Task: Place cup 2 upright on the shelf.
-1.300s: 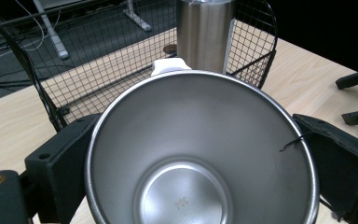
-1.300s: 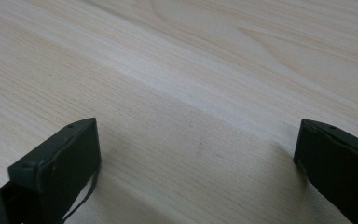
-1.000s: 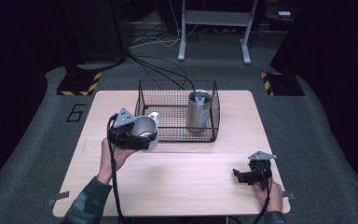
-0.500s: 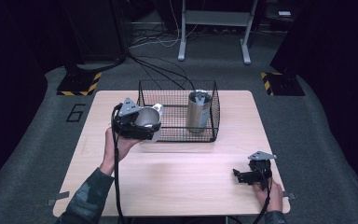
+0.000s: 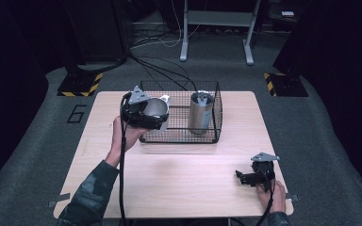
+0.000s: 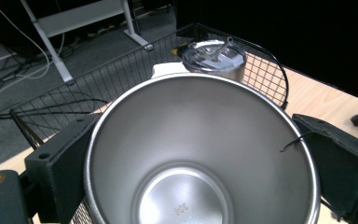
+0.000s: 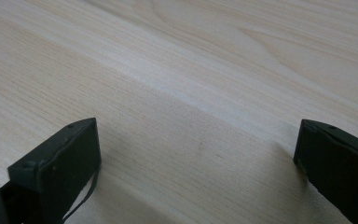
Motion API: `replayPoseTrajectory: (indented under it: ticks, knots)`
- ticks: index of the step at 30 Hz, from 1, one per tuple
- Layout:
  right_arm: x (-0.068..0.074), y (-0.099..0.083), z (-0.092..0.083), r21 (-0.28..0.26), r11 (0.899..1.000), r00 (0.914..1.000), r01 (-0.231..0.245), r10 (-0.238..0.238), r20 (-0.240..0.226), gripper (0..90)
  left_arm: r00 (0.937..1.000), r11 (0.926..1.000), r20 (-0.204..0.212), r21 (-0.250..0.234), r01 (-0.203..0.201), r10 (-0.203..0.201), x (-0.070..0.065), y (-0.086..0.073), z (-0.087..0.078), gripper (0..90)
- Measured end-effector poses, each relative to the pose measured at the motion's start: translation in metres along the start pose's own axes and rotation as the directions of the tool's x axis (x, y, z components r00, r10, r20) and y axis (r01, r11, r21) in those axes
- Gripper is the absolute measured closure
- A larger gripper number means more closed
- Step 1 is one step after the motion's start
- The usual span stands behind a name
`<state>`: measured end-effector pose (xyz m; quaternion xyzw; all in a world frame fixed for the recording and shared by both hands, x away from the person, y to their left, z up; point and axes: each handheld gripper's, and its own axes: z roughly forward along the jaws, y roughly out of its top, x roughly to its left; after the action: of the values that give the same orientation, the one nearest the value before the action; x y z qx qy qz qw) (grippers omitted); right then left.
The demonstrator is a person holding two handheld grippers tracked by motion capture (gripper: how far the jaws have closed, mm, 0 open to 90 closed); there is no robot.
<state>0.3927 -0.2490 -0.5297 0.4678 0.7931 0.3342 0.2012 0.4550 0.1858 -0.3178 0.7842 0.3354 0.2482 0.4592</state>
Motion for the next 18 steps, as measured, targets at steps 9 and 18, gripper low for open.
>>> replayPoseTrajectory:
  ticks: [9,18]
  knots:
    - [0.0,0.0,0.0,0.001,1.0,1.0,-0.003,0.003,0.0,0.0,0.9998,0.9998,-0.005,0.005,-0.02,0.02,0.003,0.009,0.014,6.0]
    - [0.0,0.0,0.0,0.002,1.0,1.0,-0.004,0.004,-0.001,0.0,0.9999,0.9998,-0.008,0.021,-0.007,0.007,0.01,0.012,0.03,6.0]
